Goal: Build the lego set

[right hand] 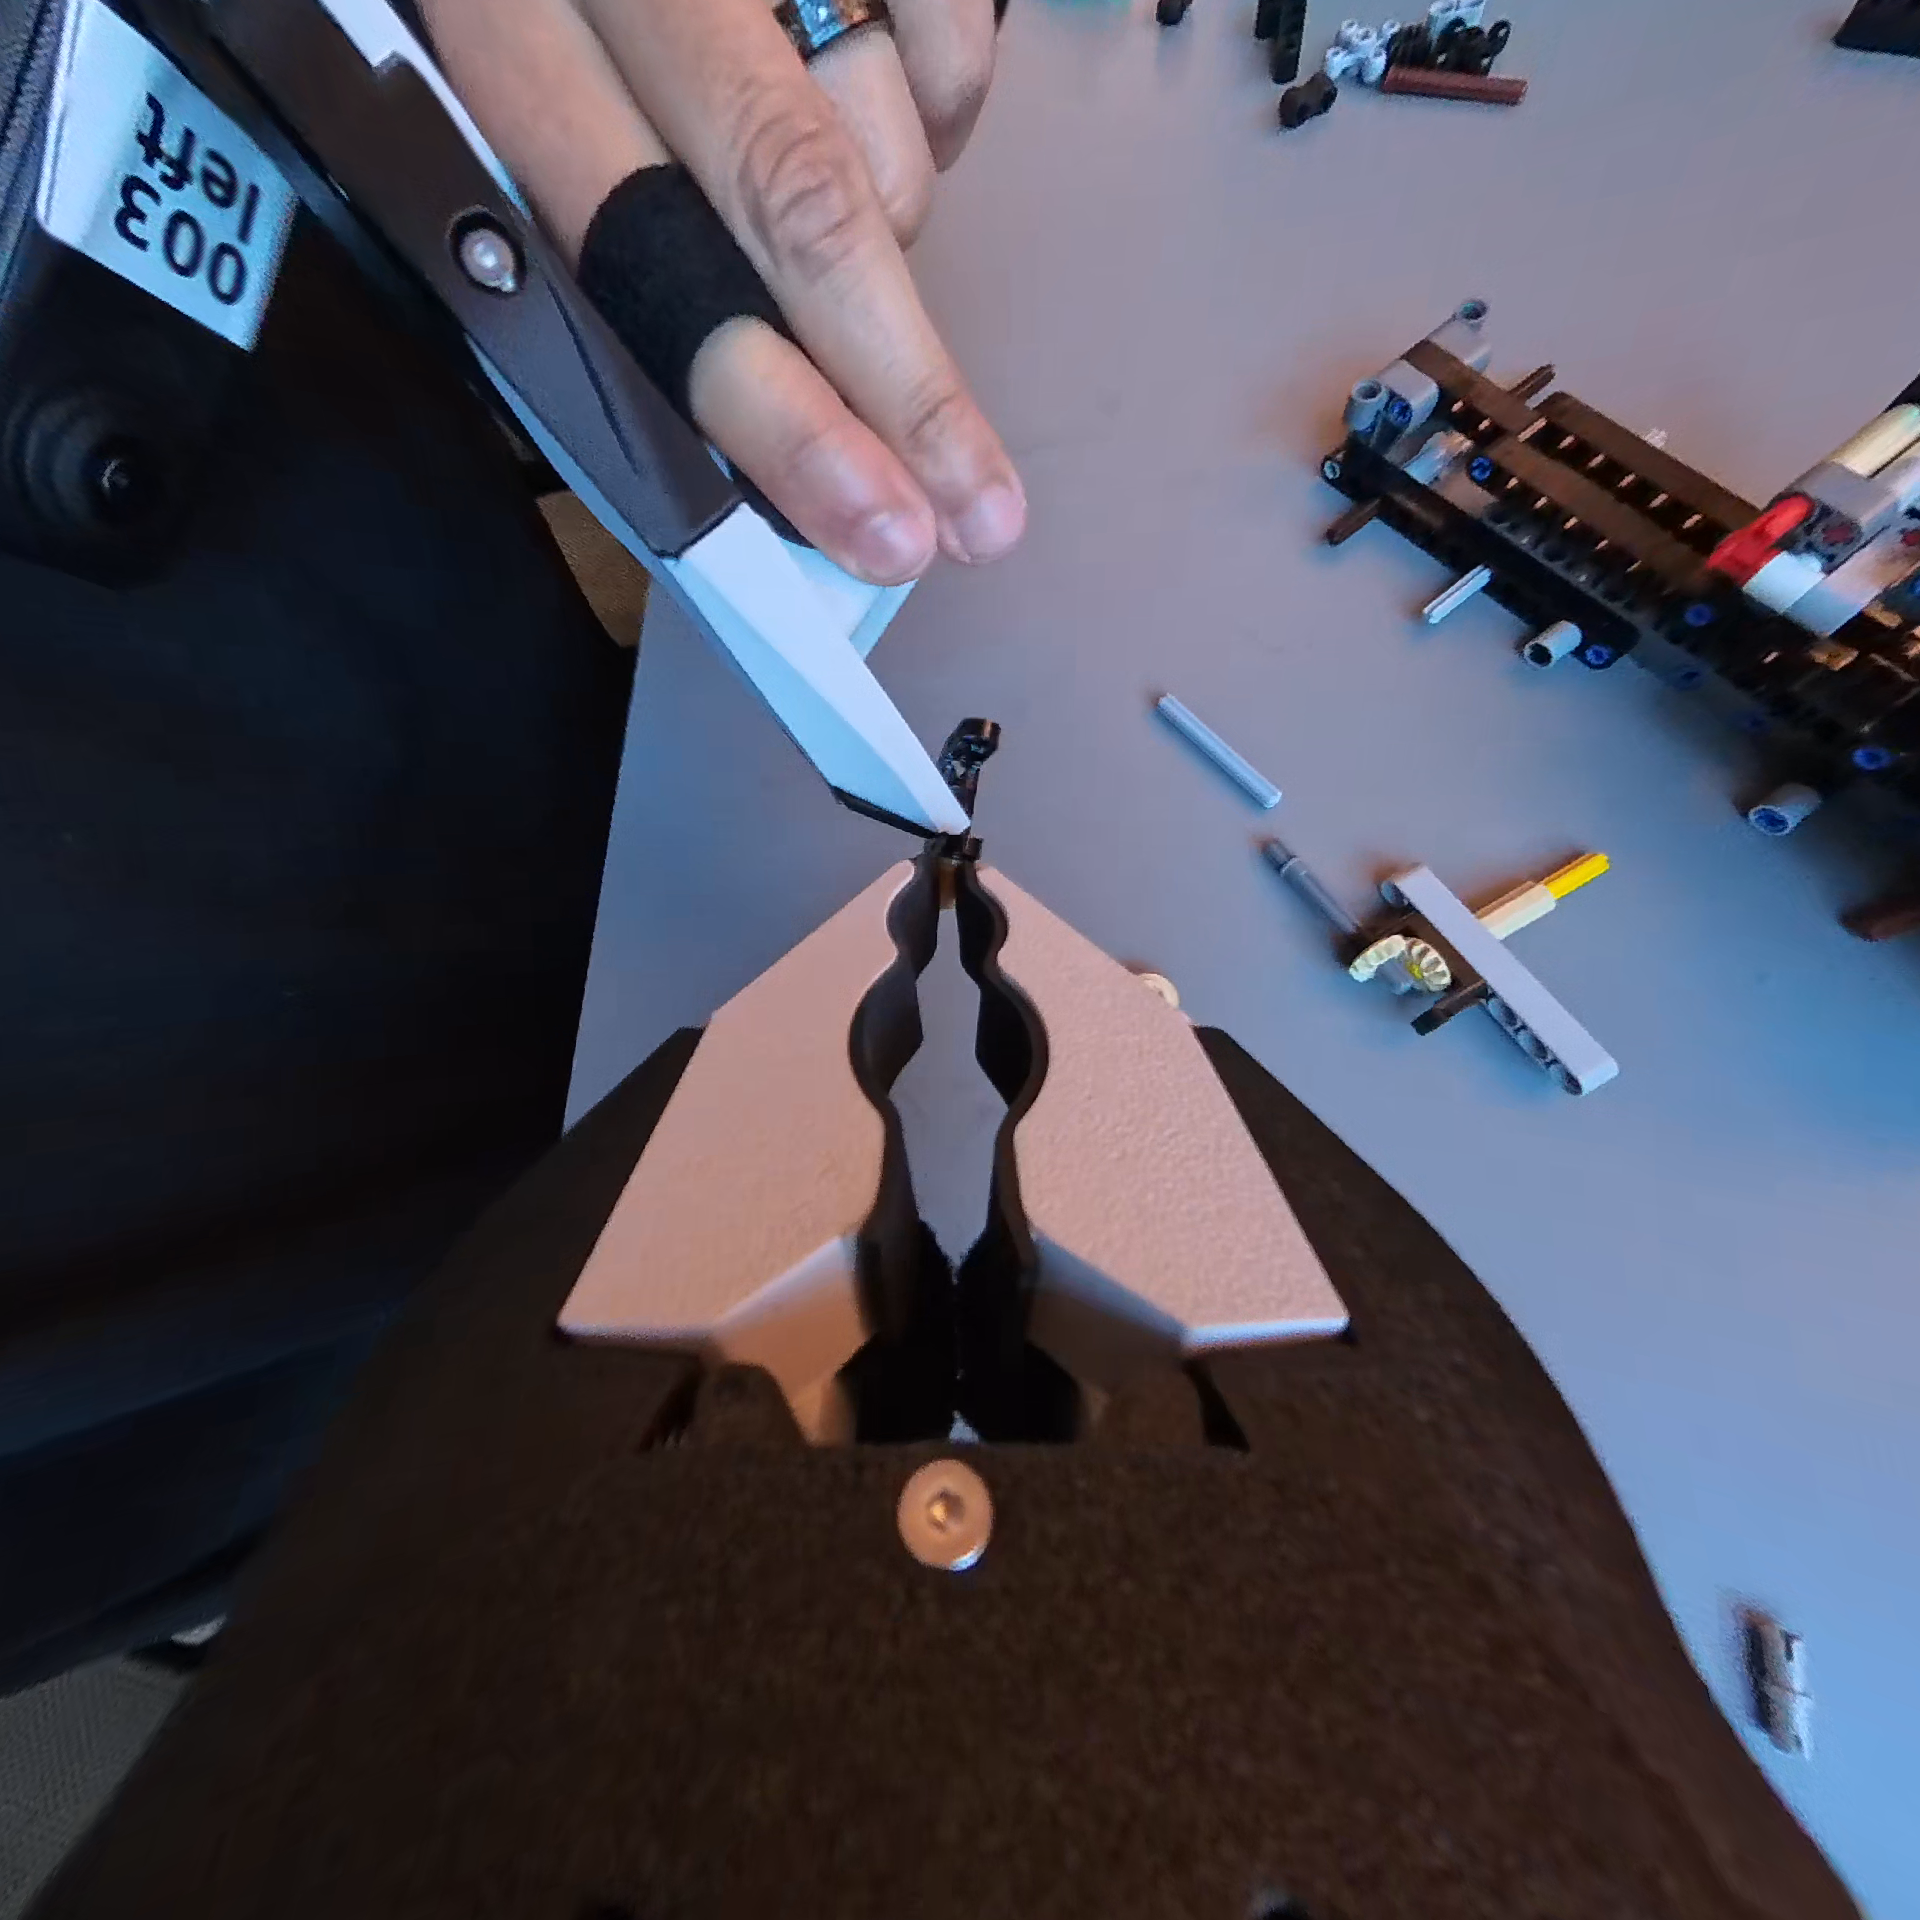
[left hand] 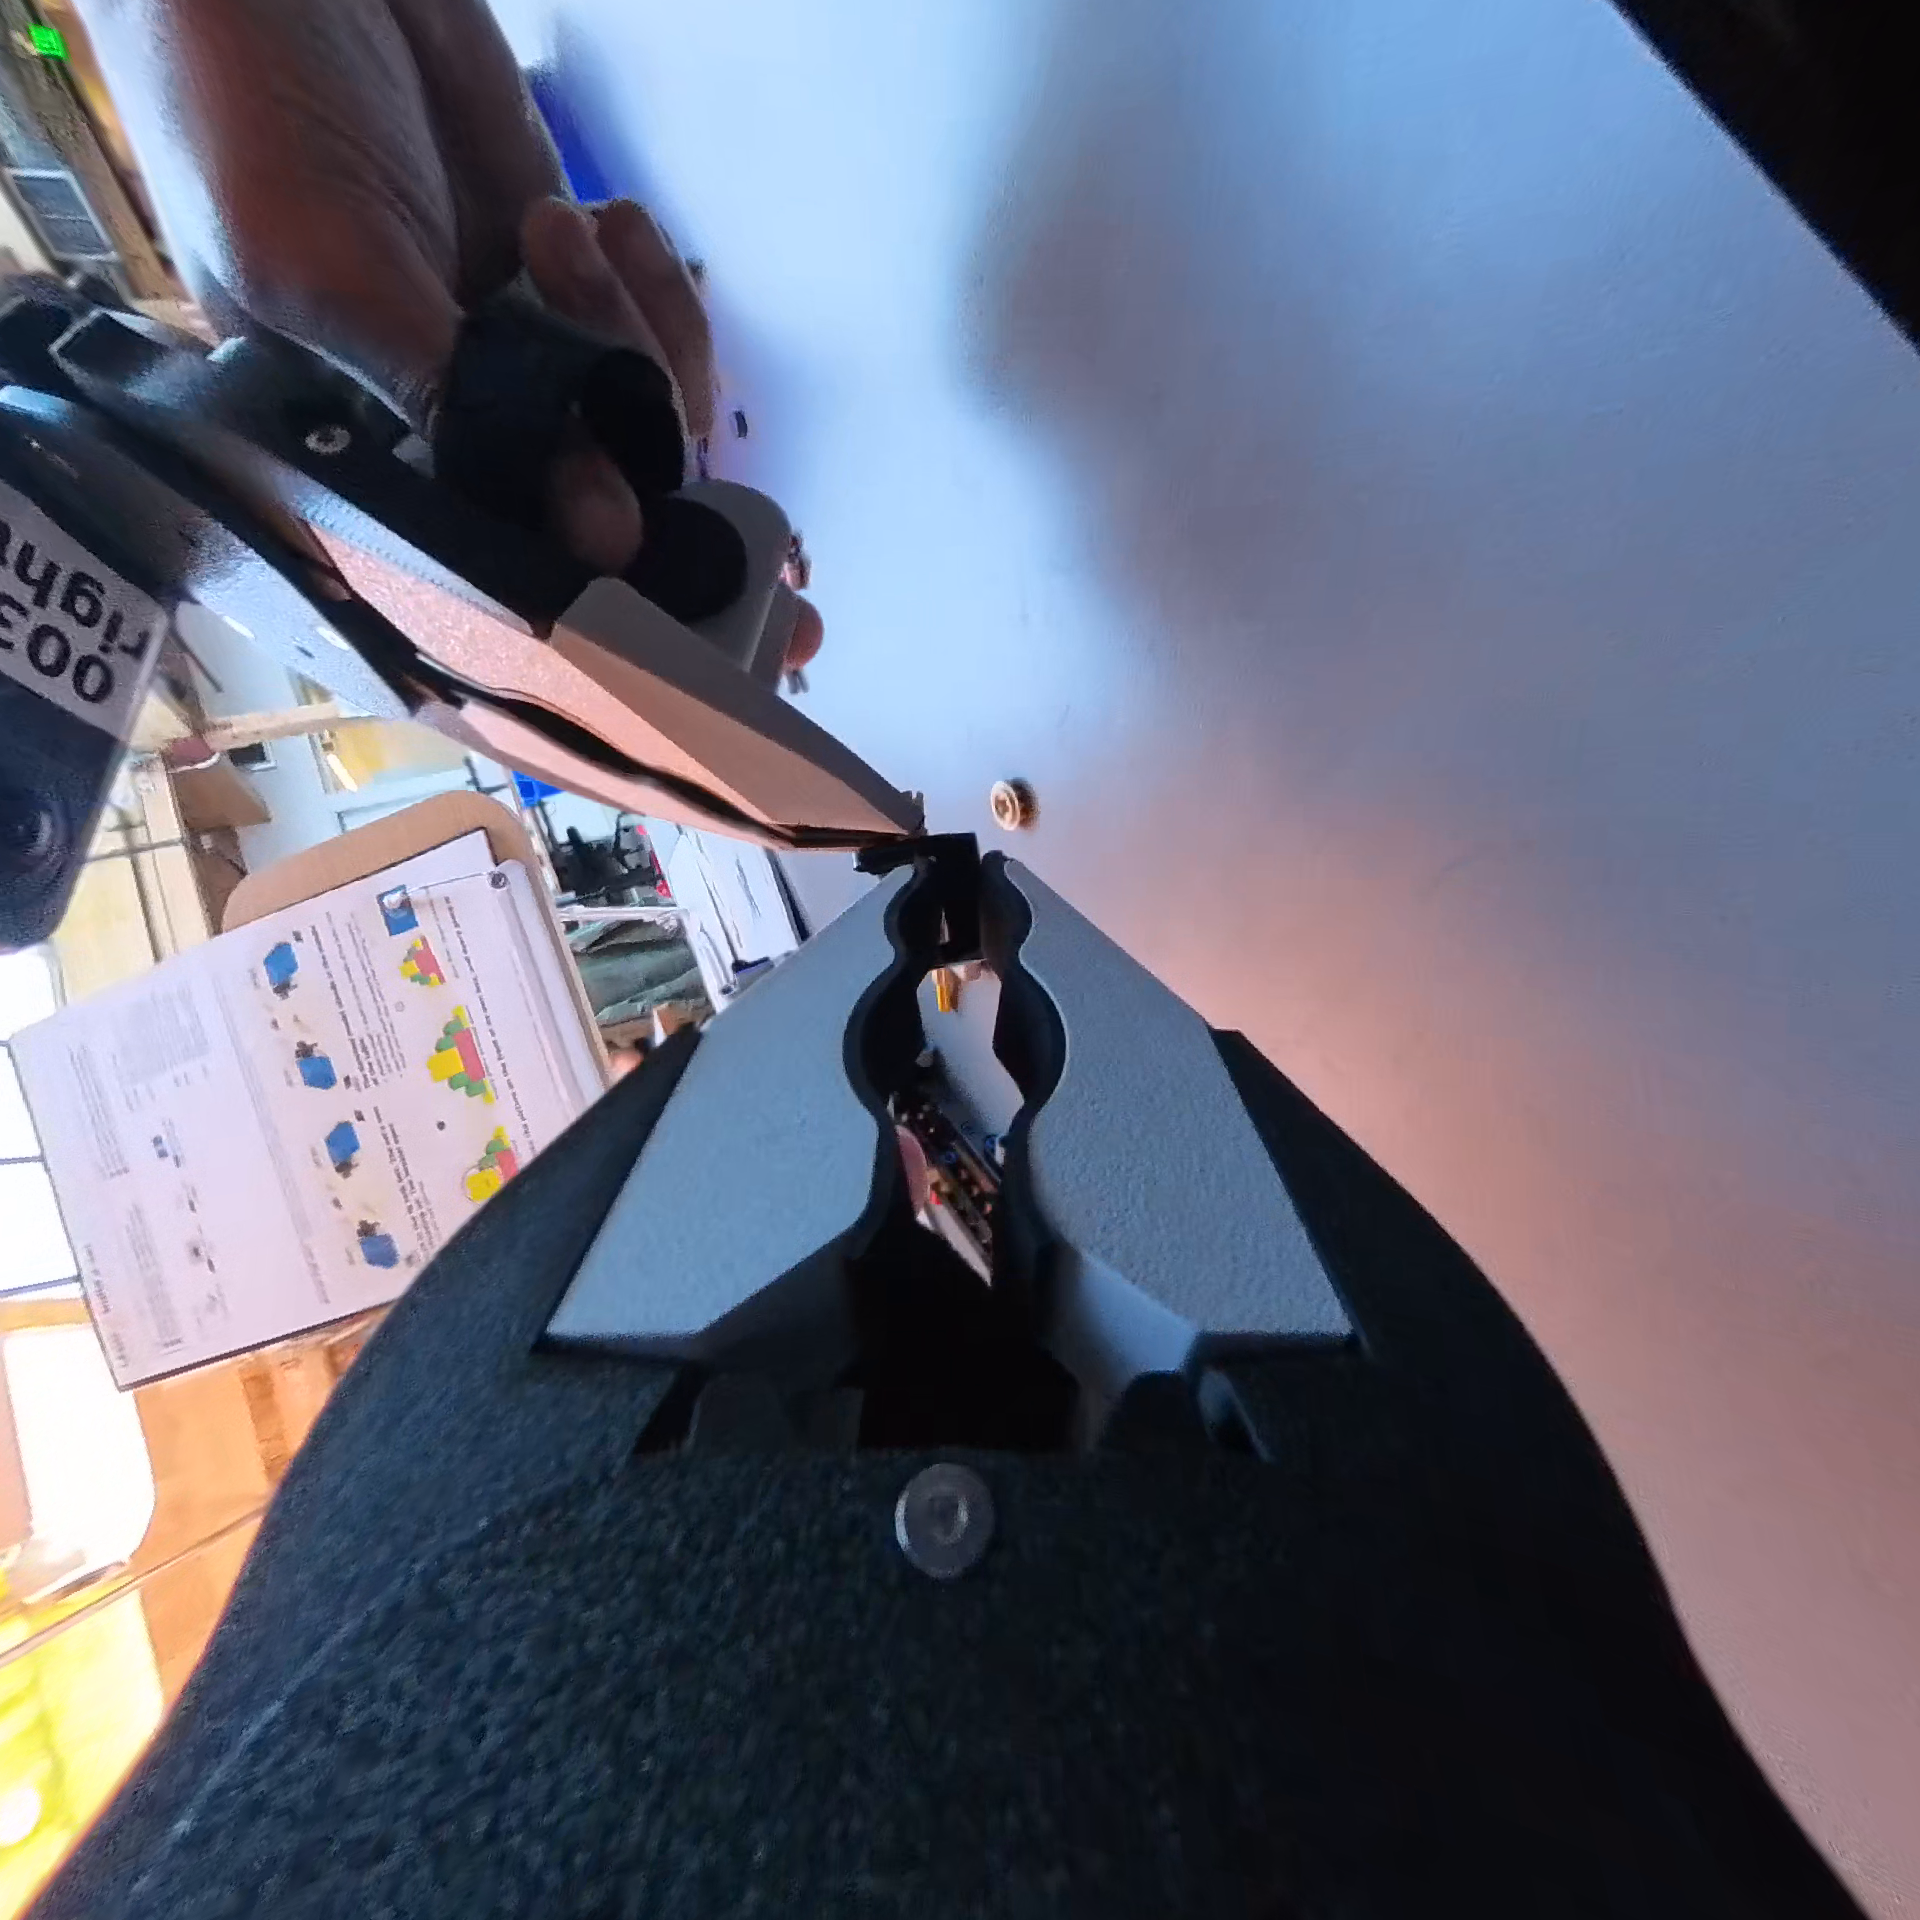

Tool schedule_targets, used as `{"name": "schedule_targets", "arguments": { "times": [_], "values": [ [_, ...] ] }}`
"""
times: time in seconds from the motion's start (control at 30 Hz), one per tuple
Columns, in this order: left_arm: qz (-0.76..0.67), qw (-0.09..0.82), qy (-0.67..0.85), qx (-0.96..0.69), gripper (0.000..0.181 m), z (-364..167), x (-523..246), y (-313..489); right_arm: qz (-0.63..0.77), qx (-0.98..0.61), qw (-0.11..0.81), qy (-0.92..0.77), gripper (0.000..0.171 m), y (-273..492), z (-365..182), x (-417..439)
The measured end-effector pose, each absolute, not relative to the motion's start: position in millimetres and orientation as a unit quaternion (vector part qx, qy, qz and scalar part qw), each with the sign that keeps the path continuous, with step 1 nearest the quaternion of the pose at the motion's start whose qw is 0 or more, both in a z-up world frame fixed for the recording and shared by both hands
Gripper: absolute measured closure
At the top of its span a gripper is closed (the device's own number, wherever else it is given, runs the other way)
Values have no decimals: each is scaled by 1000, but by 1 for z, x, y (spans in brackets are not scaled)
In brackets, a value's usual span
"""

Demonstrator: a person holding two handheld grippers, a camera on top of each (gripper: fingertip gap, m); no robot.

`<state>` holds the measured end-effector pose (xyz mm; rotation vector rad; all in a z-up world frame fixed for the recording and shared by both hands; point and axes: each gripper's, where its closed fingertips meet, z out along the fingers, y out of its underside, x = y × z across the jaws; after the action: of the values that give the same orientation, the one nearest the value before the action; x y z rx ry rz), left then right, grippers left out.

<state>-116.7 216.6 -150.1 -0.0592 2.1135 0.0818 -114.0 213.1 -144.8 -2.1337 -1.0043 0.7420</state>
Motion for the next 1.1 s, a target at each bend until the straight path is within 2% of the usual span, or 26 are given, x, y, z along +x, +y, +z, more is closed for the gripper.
{"name": "schedule_targets", "arguments": {
  "times": [0.03, 0.37, 0.67, 0.97, 1.1],
  "values": [
    [28, 488, 872, -24, 177, -150, -117, 216, 290, -812, 332, -383, 168, 212, -144, -114],
    [7, 494, 868, -46, 177, -148, -113, 220, 361, -804, 355, -312, 168, 217, -142, -111],
    [-173, 482, 835, -203, 176, -125, -110, 227, 391, -791, 393, -261, 168, 227, -116, -109],
    [-284, 460, 795, -277, 176, -115, -111, 225, 453, -759, 406, -233, 167, 228, -103, -110],
    [-347, 447, 767, -302, 176, -103, -113, 221, 522, -713, 419, -211, 159, 226, -88, -110]
  ]
}}
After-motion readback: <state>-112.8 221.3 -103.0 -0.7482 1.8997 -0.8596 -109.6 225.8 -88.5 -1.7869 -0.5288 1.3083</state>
